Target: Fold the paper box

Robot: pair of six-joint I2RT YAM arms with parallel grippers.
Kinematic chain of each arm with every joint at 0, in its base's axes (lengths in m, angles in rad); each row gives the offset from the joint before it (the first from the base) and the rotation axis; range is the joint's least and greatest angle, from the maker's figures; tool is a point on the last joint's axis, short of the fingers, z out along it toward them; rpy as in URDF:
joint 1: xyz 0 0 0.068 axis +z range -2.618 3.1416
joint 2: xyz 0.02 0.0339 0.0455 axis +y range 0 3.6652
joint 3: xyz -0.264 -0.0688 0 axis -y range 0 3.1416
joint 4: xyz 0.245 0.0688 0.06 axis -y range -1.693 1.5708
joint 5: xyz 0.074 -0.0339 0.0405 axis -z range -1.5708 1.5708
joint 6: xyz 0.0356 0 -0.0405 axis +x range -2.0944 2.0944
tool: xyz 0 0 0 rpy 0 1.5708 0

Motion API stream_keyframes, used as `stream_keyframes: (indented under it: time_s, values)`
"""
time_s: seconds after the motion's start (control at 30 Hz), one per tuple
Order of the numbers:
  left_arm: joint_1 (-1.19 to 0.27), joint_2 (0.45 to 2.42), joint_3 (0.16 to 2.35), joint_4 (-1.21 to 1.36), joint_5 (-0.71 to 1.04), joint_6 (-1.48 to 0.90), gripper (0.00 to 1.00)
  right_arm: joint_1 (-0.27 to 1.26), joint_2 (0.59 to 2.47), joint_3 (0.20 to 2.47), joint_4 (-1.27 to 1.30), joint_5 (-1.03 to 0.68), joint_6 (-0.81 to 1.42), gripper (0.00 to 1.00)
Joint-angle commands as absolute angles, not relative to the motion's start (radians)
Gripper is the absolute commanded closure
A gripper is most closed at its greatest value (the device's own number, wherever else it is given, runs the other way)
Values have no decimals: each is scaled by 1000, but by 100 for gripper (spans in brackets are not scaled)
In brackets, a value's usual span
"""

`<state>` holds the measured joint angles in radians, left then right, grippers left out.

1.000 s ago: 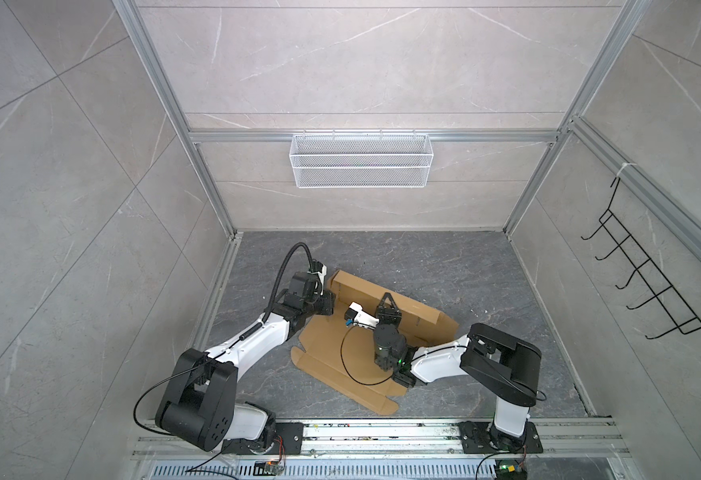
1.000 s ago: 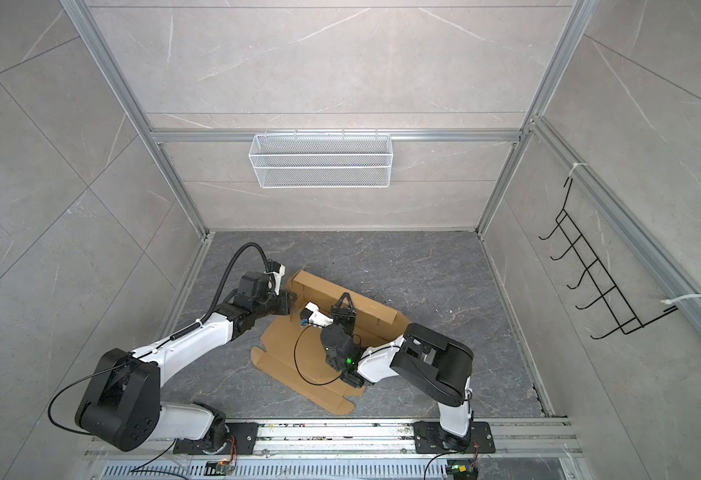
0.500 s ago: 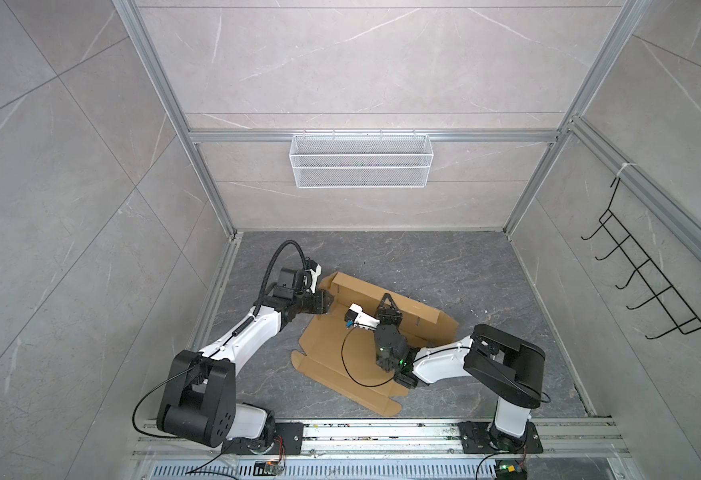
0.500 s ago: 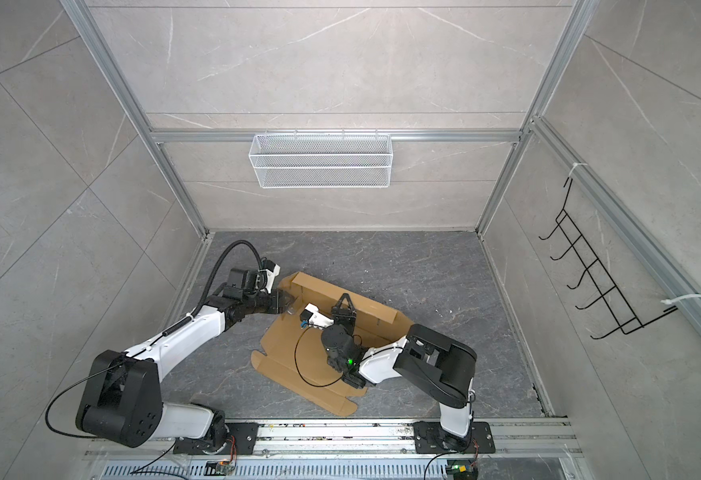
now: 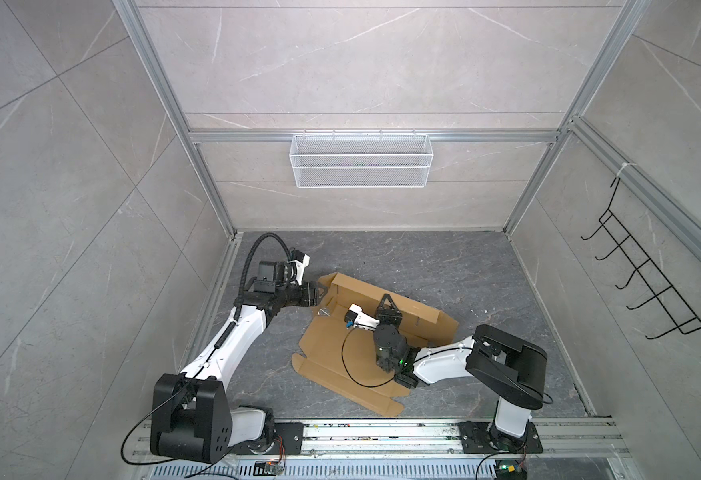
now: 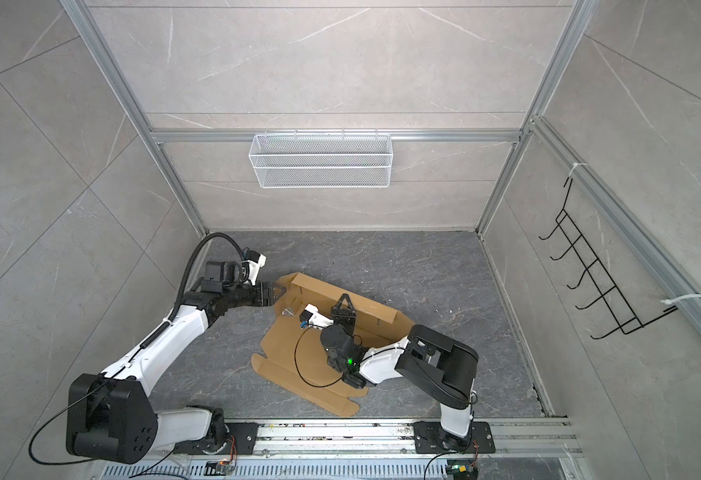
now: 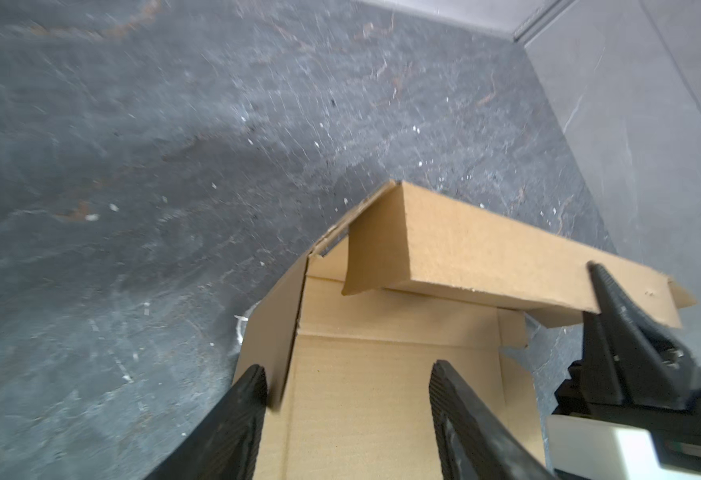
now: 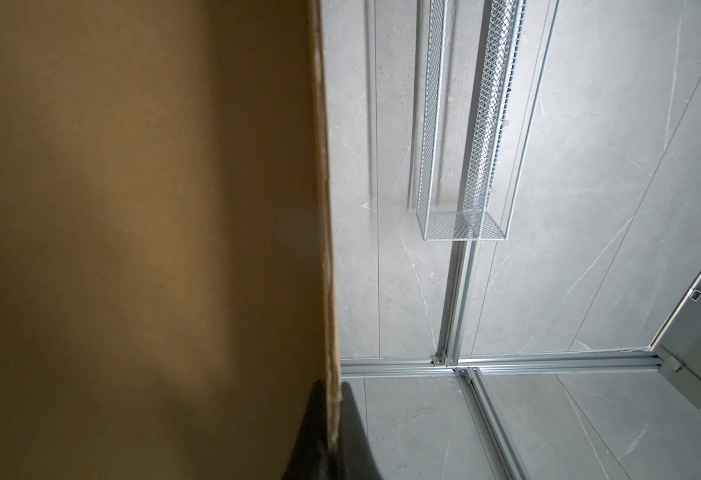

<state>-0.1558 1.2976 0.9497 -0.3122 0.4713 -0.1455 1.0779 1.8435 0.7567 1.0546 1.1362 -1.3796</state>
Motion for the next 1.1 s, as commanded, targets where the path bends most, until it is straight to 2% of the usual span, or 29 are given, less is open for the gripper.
stream_keyframes:
  time_s: [0.0, 0.13, 0.27, 0.47, 0.67, 1.07]
  values:
    - [-112, 1259, 1017, -347, 554, -131, 35, 1094, 1881, 729, 909, 1085, -1322, 100]
    - [-30, 1272, 1064, -319, 600, -185, 38, 1093, 1879, 729, 909, 1083, -1322, 100]
    - [23, 1348, 1128, -307, 567, -212, 39, 1094, 1879, 728, 910, 1081, -1322, 100]
    - [31, 1516, 1281, -329, 481, -151, 39, 1093, 1880, 726, 912, 1075, -1322, 100]
    - [27, 1729, 1466, -446, 555, -68, 39, 1093, 1877, 727, 913, 1075, -1323, 100]
    - [-31, 1845, 1425, -497, 665, 61, 39, 1092, 1877, 727, 913, 1074, -1322, 100]
